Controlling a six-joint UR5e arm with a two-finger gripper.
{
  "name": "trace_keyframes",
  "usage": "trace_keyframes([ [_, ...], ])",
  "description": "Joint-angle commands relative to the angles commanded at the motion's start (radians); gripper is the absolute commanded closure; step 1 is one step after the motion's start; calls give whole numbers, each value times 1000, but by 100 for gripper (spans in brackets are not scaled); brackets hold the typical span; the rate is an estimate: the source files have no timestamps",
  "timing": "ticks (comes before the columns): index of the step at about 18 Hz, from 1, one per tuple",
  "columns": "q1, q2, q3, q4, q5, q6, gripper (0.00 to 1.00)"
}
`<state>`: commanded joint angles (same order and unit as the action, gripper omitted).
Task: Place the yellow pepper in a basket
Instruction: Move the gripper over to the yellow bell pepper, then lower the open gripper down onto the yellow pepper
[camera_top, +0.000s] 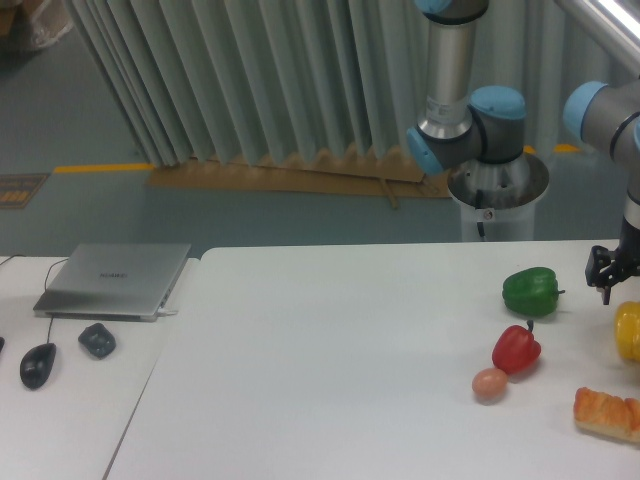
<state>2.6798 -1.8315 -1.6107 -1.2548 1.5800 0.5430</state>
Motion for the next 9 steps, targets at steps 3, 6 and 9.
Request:
trace_keyframes([
  [3, 12, -2, 2, 2, -2, 0, 0],
  [6, 25, -23, 3, 12, 2, 2, 0],
  [9, 29, -37, 0, 34, 15, 2, 0],
])
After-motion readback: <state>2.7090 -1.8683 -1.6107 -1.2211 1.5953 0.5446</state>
